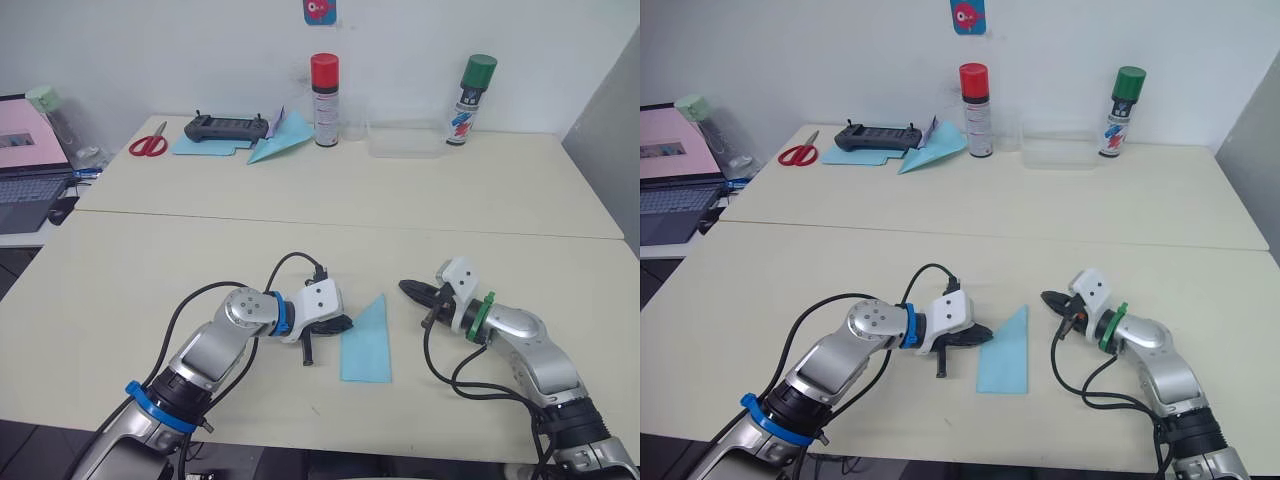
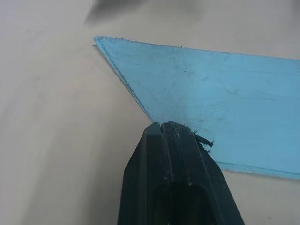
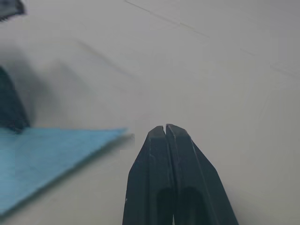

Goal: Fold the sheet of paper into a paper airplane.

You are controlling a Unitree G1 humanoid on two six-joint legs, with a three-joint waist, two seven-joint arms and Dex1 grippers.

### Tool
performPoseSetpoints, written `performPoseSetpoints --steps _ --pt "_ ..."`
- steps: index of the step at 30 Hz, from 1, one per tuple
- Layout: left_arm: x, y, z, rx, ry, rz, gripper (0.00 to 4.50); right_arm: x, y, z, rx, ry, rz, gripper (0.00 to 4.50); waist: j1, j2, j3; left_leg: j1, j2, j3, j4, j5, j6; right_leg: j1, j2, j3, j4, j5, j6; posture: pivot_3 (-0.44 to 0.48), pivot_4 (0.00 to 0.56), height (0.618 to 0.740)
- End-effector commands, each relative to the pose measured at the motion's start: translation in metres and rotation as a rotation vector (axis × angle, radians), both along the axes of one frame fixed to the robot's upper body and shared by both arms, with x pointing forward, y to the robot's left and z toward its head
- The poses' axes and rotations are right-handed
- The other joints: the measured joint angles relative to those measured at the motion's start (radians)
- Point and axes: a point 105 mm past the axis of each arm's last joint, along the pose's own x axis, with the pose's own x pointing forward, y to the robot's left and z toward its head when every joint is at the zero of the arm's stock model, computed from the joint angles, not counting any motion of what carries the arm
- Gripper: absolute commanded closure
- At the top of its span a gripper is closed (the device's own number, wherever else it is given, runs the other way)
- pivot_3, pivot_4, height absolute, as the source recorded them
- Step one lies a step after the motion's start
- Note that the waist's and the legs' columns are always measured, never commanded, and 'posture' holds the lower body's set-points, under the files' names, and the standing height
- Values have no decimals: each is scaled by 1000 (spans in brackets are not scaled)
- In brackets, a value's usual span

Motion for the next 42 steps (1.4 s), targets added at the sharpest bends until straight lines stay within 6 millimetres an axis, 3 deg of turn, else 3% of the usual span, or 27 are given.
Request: performPoseSetpoints --steps 1,5,7,12,21,31,33,35,42 --pt "-8 0 -19 47 58 -14 4500 -9 15 4 15 1 79 4482 0 0 0 0 0 0 0 0 0 0 0 0 0 0 0 0 150 740" --pt "-6 -3 -16 45 44 -17 4500 -17 15 -40 -197 99 112 4482 1 0 0 0 0 0 0 0 0 0 0 0 0 0 0 0 150 740" --pt "-5 -3 -15 44 39 -18 4500 -19 10 -48 -252 107 117 4482 1 1 -2 1 0 1 0 0 0 1 0 0 0 0 0 0 150 740" --pt "-5 -3 -15 44 33 -17 4500 -32 9 -49 -248 110 184 4482 2 1 -3 1 0 0 0 0 0 2 0 0 -1 0 0 0 150 740" --pt "-6 -3 -16 45 33 -24 4500 -79 29 -46 -194 156 424 4482 1 1 -3 1 0 0 0 0 0 2 0 -1 -1 0 0 0 150 740" --pt "-7 -2 -17 47 41 -19 4500 -115 18 -58 -243 324 580 4482 1 1 -3 1 0 0 0 0 0 2 0 -1 -1 0 0 0 150 740" --pt "-7 -2 -17 46 41 -16 4500 -119 15 -57 -246 343 593 4482 2 0 -3 1 0 0 0 0 0 2 0 -1 -2 0 0 0 150 740" --pt "-6 -2 -15 29 44 -1 4500 -107 15 -47 -203 322 534 4482 2 0 -3 1 0 -1 0 0 0 2 0 -1 -2 0 0 0 150 740" --pt "-6 -5 -12 -14 74 23 4500 -71 32 10 65 307 369 4482 1 1 -2 1 0 0 1 0 0 1 0 0 0 0 0 0 150 740"
